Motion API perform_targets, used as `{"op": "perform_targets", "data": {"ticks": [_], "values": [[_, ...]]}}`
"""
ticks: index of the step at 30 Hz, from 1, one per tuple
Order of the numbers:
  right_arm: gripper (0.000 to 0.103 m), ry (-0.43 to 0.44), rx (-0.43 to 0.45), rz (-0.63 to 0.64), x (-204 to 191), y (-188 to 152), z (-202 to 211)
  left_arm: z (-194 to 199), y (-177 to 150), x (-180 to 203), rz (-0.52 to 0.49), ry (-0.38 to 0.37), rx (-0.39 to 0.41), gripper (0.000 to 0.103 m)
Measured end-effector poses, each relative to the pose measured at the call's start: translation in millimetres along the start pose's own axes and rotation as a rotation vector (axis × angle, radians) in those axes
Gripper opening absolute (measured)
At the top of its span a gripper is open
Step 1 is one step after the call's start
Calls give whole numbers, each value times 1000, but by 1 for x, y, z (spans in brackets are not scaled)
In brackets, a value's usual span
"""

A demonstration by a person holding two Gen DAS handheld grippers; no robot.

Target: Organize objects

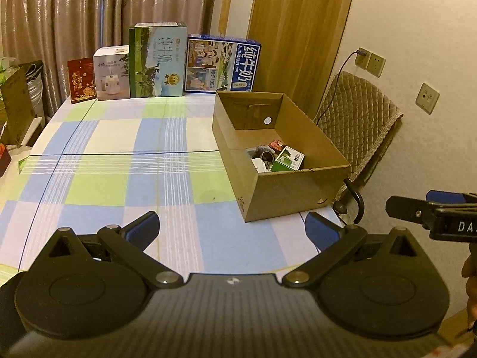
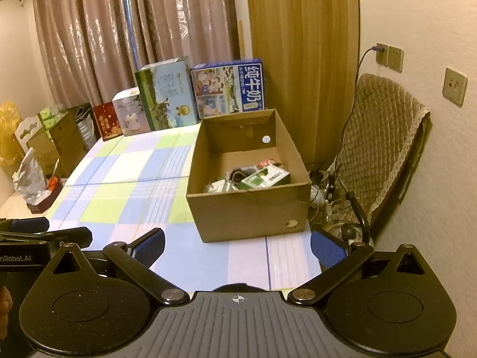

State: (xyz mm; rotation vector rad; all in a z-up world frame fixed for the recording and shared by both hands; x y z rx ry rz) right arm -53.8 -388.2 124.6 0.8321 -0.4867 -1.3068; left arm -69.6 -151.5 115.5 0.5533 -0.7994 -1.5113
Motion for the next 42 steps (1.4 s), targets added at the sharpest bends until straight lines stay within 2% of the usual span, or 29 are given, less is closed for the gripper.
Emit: {"op": "perform_targets", "data": {"ticks": [42], "values": [[101, 6, -9, 23, -9, -3, -8, 1, -4, 2, -15, 10, 0, 102]]}}
Point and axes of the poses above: each gripper's, at about its wrist camera, not at the fingertips, and z roughly against the way its jaws point, x to its right, y to its top, the point moved 1 cm from there along -z, roughly the way its jaws point, and after that the axes turned 2 degrees about -z, right-handed, at the moved point
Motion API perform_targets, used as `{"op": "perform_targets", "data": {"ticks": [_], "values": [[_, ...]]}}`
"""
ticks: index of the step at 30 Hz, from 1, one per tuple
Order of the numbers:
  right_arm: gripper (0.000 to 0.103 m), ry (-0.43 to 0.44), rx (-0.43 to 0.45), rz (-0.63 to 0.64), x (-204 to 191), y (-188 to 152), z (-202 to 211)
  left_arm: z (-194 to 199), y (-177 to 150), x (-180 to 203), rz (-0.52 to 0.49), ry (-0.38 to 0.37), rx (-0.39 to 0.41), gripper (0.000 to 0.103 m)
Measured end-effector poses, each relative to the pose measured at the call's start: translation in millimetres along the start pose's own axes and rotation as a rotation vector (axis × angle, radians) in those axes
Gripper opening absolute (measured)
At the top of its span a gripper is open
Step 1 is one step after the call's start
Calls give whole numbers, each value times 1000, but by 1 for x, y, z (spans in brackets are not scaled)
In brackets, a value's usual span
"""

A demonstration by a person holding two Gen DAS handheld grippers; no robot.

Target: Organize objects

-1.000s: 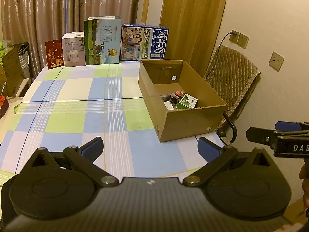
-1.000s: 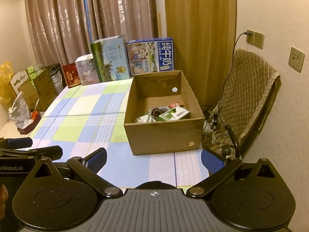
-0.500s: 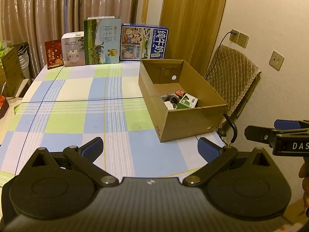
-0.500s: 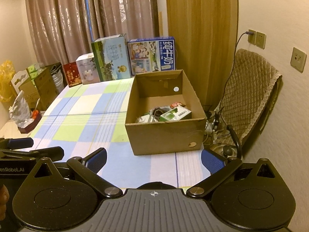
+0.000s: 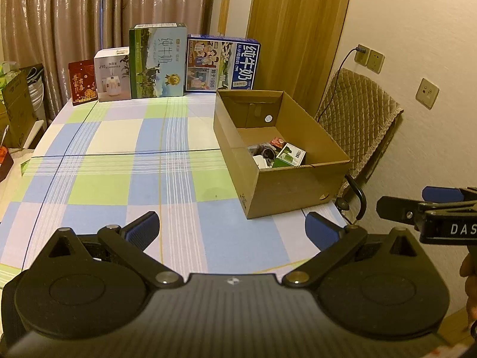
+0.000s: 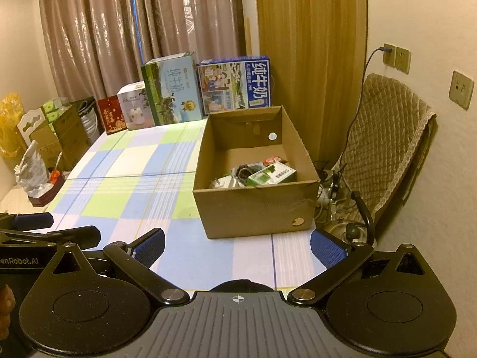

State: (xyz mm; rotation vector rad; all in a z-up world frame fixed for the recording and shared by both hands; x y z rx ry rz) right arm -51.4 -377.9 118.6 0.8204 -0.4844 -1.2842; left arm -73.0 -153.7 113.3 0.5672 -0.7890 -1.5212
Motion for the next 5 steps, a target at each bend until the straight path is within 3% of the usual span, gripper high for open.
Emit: {"op": "perform_targets", "data": {"ticks": [5], "values": [[101, 6, -1, -4, 0, -2, 0, -1, -3, 1, -4, -9, 6, 102]]}}
Point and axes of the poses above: each gripper's, at about its wrist camera, not at the fingertips, and z roughly against the way its jaws point, x to its right, y to its top, the point moved 1 cm from there along -z, roughly the way its jaws point, and after that the axes turned 2 degrees about -z, right-handed, at the moved point
